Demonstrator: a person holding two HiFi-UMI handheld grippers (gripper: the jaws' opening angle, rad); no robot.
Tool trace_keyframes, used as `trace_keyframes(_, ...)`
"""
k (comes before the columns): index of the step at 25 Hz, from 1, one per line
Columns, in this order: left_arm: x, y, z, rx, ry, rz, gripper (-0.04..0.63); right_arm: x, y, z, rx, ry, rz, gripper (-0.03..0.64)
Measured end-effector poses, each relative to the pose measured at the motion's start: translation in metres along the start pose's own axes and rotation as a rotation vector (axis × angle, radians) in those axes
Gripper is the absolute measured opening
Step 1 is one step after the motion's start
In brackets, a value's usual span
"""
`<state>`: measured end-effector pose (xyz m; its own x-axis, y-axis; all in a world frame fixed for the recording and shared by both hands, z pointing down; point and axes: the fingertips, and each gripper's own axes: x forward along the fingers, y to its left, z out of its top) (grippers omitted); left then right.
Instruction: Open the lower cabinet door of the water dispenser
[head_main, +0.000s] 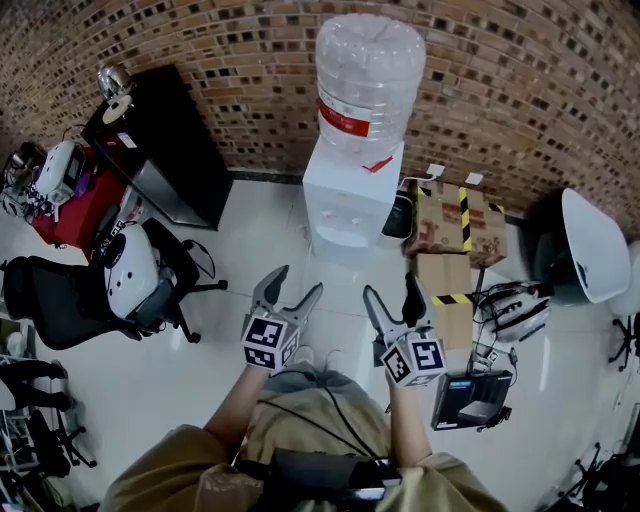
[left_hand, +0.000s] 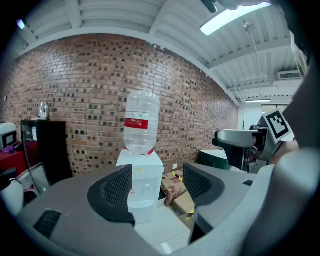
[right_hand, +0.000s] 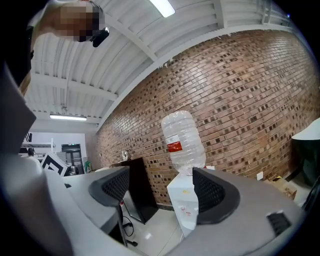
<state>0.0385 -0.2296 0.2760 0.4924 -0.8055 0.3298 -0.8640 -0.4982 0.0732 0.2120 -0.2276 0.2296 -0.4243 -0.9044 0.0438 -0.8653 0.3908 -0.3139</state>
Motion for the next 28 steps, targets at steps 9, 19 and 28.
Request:
trace_keyframes(9, 0.019, 0.016, -0.033, -0.034, 0.101, -0.039, 0.308, 0.025, -0.006, -0.036, 0.01, 0.088, -0.031, 0.413)
trace_keyframes(19, 0.048, 0.031, -0.093, -0.064, 0.215, -0.063, 0.308, 0.047, -0.021, -0.125, 0.038, 0.272, -0.039, 0.413)
trace_keyframes(28, 0.092, 0.055, -0.152, -0.106, 0.263, -0.049, 0.308, 0.068, -0.078, -0.212, -0.006, 0.395, -0.115, 0.413)
